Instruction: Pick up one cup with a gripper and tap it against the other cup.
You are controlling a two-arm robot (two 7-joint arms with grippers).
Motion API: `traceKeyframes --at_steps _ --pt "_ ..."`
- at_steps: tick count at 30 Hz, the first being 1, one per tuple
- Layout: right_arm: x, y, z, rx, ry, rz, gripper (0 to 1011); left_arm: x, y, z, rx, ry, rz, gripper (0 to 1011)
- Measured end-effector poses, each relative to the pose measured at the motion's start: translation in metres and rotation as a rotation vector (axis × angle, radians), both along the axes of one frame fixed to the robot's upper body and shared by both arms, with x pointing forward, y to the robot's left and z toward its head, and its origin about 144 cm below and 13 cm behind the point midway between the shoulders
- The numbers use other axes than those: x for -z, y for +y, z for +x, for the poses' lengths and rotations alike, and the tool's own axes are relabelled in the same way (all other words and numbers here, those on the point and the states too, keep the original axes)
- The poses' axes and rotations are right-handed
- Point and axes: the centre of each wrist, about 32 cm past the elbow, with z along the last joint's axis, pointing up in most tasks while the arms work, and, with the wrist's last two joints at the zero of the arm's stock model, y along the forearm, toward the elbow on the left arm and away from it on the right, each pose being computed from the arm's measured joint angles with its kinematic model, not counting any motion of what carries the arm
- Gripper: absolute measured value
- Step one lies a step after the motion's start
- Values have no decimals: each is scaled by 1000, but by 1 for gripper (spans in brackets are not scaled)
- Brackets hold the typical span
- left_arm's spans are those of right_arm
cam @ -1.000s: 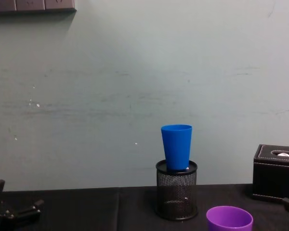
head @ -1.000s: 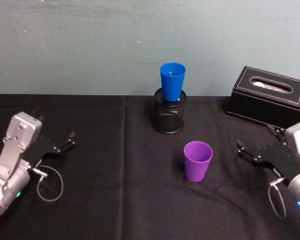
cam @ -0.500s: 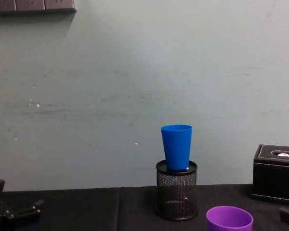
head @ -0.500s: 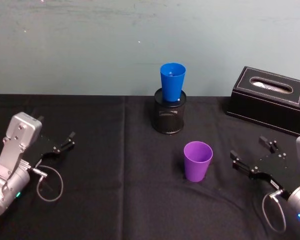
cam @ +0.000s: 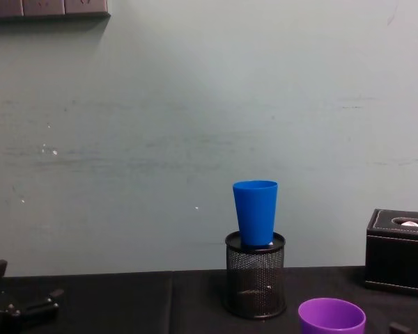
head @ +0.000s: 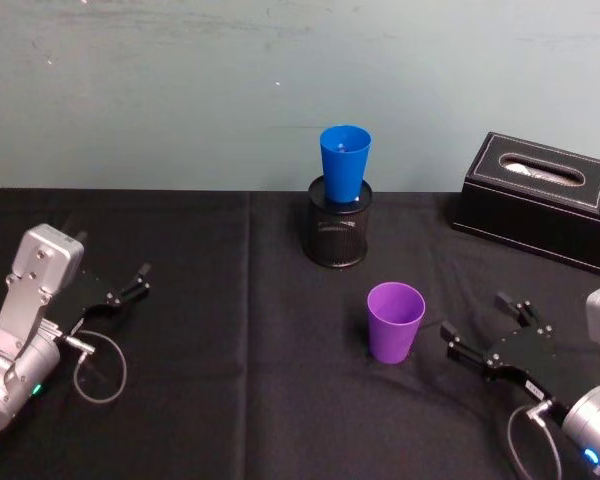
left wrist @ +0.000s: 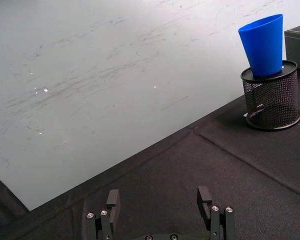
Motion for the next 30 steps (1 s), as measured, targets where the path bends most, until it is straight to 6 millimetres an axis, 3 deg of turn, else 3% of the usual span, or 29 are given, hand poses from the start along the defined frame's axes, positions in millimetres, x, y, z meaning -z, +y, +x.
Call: traceKeyframes --at_steps 18,30 --pt "10 17 -4 -69 -1 18 1003 0 0 0 0 0 0 1011" --pt "16 28 4 -106 -12 26 1003 0 0 0 0 0 0 1011"
